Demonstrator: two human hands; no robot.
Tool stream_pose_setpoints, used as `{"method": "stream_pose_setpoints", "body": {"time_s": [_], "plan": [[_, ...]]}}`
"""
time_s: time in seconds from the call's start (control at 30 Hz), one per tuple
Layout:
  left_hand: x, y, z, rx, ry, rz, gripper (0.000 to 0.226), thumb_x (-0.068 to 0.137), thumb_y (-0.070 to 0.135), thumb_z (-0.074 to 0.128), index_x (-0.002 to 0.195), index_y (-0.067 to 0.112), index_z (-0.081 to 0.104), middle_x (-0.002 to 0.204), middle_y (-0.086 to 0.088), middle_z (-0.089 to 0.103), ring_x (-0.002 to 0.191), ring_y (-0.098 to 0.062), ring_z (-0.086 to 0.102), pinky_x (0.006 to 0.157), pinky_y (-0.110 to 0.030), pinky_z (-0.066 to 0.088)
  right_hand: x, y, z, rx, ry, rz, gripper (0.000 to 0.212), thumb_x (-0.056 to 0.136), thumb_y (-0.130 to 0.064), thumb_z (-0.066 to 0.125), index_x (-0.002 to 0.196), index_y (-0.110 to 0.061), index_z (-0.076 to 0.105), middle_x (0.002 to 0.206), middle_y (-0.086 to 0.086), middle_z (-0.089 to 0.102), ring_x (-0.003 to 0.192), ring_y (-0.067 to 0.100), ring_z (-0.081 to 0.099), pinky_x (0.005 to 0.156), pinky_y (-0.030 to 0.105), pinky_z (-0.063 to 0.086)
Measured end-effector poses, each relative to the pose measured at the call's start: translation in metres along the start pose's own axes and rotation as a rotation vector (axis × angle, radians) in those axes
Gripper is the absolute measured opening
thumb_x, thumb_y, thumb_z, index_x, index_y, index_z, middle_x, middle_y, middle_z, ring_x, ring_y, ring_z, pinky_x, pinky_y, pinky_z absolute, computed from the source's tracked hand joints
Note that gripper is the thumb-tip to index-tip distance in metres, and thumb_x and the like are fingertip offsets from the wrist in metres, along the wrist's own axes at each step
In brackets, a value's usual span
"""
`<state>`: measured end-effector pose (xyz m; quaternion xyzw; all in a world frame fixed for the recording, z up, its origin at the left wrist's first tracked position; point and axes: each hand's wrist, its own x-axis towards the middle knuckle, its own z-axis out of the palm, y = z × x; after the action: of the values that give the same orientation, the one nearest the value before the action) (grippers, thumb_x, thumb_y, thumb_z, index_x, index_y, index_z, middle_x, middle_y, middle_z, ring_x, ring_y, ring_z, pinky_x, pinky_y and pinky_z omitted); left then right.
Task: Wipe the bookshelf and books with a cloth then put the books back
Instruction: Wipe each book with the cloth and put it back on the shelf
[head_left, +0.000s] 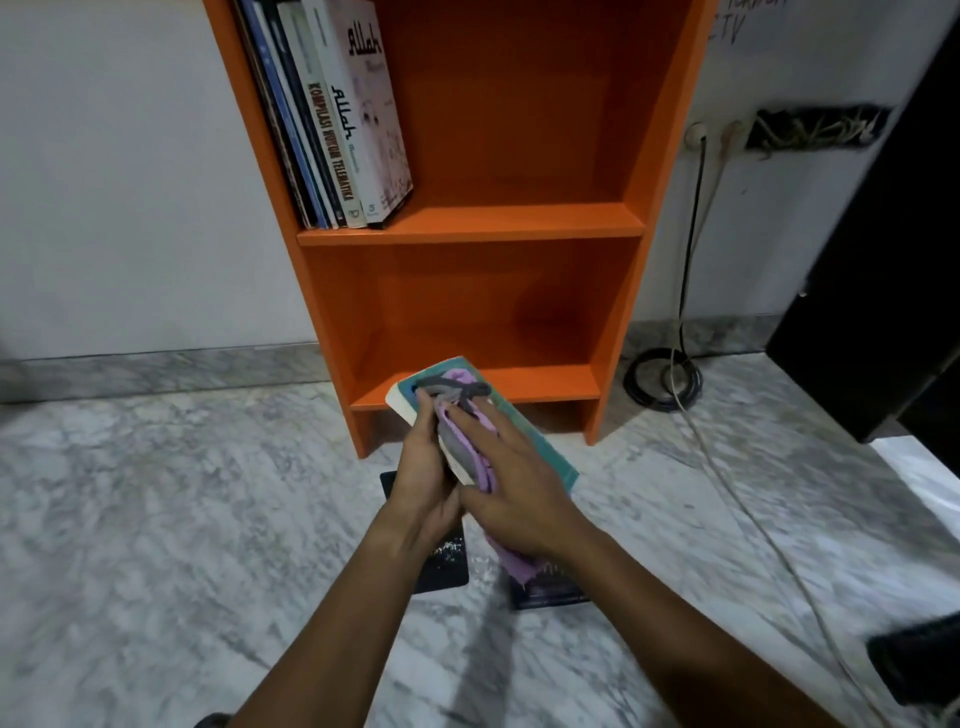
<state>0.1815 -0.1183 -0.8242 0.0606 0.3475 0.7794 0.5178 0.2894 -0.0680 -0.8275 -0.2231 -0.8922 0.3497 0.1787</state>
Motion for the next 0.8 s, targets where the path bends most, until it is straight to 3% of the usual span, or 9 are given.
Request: {"method": "stream_pose_setpoints", "body": {"time_s": [0.07, 0.13, 0.3, 0.37, 0.4, 0.47, 0.6, 0.67, 0.8], "plan": [[-0.003, -0.001, 0.001, -0.058, -0.145, -0.038, 0.061, 0.103, 0.055, 0.039, 0.131, 0.008, 0.068, 0.136, -0.016, 0.064, 0.127, -0.029, 0.061, 0.119, -0.042, 0.033, 0.005, 0.0, -0.004, 0.023, 0.097, 0.001, 0.068, 0.09, -0.057, 0.047, 0.155, -0.047, 0.03, 0.169, -0.013, 0.016, 0.154, 0.008, 0.011, 0.125, 0.05, 0.019], [-0.009, -0.006, 0.005, -0.094, -0.244, -0.041, 0.06, 0.106, 0.051, 0.037, 0.145, 0.009, 0.054, 0.15, -0.016, 0.051, 0.142, -0.031, 0.046, 0.124, -0.043, 0.024, 0.015, 0.002, -0.007, -0.032, 0.239, -0.025, 0.056, 0.098, -0.06, 0.041, 0.152, -0.045, 0.039, 0.168, -0.009, 0.023, 0.154, 0.011, 0.015, 0.123, 0.053, 0.02], [-0.013, -0.018, 0.01, -0.046, -0.185, -0.086, 0.063, 0.106, 0.052, 0.031, 0.147, 0.009, 0.05, 0.146, -0.017, 0.055, 0.138, -0.034, 0.05, 0.123, -0.051, 0.026, 0.048, 0.024, -0.029, -0.051, 0.404, 0.159, 0.044, 0.101, -0.053, 0.041, 0.141, -0.041, 0.054, 0.151, -0.005, 0.048, 0.136, 0.019, 0.046, 0.11, 0.046, 0.041], [-0.01, -0.014, 0.009, -0.037, -0.136, -0.065, 0.066, 0.105, 0.054, 0.028, 0.147, 0.006, 0.049, 0.144, -0.02, 0.056, 0.137, -0.036, 0.051, 0.121, -0.054, 0.028, 0.05, 0.037, -0.038, 0.046, 0.403, 0.283, 0.03, 0.102, -0.047, 0.047, 0.124, -0.039, 0.066, 0.119, -0.006, 0.065, 0.106, 0.02, 0.058, 0.091, 0.039, 0.048], [-0.008, -0.01, 0.008, -0.035, -0.12, -0.044, 0.067, 0.105, 0.054, 0.027, 0.146, 0.006, 0.05, 0.142, -0.021, 0.058, 0.135, -0.038, 0.052, 0.118, -0.054, 0.032, 0.048, 0.044, -0.039, 0.114, 0.406, 0.32, 0.024, 0.102, -0.044, 0.049, 0.102, -0.032, 0.069, 0.094, -0.007, 0.065, 0.087, 0.019, 0.057, 0.081, 0.037, 0.046], [-0.005, 0.002, 0.007, -0.027, -0.083, 0.002, 0.064, 0.105, 0.054, 0.027, 0.142, 0.009, 0.054, 0.135, -0.02, 0.064, 0.129, -0.038, 0.058, 0.11, -0.055, 0.041, 0.038, 0.056, -0.036, 0.283, 0.371, 0.36, 0.037, 0.1, -0.041, 0.053, 0.074, -0.015, 0.056, 0.068, -0.001, 0.056, 0.069, 0.018, 0.051, 0.072, 0.036, 0.039], [0.008, 0.029, -0.01, -0.062, -0.016, 0.077, 0.062, 0.104, 0.055, 0.031, 0.144, 0.014, 0.054, 0.138, -0.018, 0.062, 0.13, -0.039, 0.057, 0.112, -0.06, 0.038, 0.012, 0.068, -0.036, 0.857, 0.086, 0.438, 0.03, 0.101, -0.035, 0.059, 0.113, -0.011, 0.073, 0.109, 0.011, 0.077, 0.092, 0.02, 0.074, 0.073, 0.032, 0.057], [0.01, 0.037, -0.018, -0.054, 0.017, 0.102, 0.062, 0.103, 0.057, 0.032, 0.144, 0.015, 0.054, 0.14, -0.017, 0.061, 0.13, -0.039, 0.057, 0.111, -0.061, 0.039, 0.002, 0.062, -0.036, 1.174, -0.048, 0.472, 0.023, 0.098, -0.02, 0.061, 0.116, -0.008, 0.071, 0.111, 0.016, 0.076, 0.089, 0.025, 0.076, 0.066, 0.032, 0.061], [0.011, 0.043, -0.009, 0.274, 0.137, 0.085, 0.048, 0.102, 0.055, 0.042, 0.127, 0.022, 0.066, 0.124, -0.011, 0.072, 0.12, -0.036, 0.064, 0.105, -0.055, 0.046, 0.007, 0.068, -0.038, 1.088, 0.059, 0.371, 0.034, 0.082, -0.015, 0.073, 0.114, -0.004, 0.072, 0.115, 0.02, 0.074, 0.104, 0.036, 0.072, 0.087, 0.044, 0.06]]}}
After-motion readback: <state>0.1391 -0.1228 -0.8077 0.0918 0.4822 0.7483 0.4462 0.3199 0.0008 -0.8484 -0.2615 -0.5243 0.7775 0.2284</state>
